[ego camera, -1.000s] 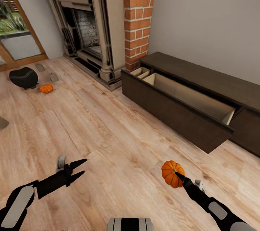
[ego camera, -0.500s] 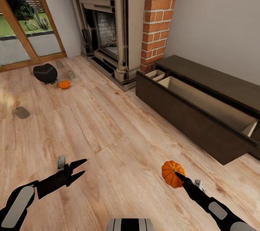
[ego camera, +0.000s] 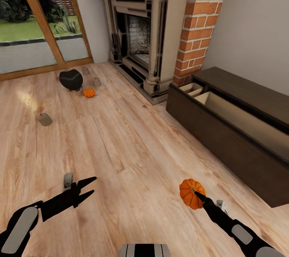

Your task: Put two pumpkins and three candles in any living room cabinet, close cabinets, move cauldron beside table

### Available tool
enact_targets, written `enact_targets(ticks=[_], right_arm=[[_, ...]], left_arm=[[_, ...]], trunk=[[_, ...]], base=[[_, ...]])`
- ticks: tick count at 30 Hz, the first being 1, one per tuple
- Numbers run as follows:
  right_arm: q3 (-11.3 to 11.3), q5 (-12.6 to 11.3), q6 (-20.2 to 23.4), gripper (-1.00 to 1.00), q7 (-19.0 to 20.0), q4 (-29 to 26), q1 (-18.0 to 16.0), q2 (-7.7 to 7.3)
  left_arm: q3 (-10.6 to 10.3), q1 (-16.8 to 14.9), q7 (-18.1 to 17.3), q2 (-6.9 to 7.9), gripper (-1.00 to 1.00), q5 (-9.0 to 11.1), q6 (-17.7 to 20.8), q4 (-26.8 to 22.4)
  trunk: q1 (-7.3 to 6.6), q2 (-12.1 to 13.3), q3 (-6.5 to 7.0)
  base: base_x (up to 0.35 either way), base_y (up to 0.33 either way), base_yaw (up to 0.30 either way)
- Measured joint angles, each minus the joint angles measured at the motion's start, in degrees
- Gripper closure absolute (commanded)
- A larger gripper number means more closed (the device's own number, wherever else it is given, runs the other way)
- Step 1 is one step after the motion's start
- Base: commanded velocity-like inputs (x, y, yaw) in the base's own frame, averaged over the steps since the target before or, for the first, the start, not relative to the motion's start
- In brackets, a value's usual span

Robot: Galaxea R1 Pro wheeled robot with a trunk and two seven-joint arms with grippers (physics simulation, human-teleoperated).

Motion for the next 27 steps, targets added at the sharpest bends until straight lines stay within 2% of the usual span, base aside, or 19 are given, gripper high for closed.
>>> enact_targets(ticks=[27], right_arm=[[0.0,0.0,0.0,1.00,0.0,0.0,0.0,-0.02]], left_arm=[[0.1,0.0,0.0,0.01,-1.00,0.0,0.0,0.0]], trunk=[[0.01,0.0,0.66]], base=[[0.003,0.000,0.278]])
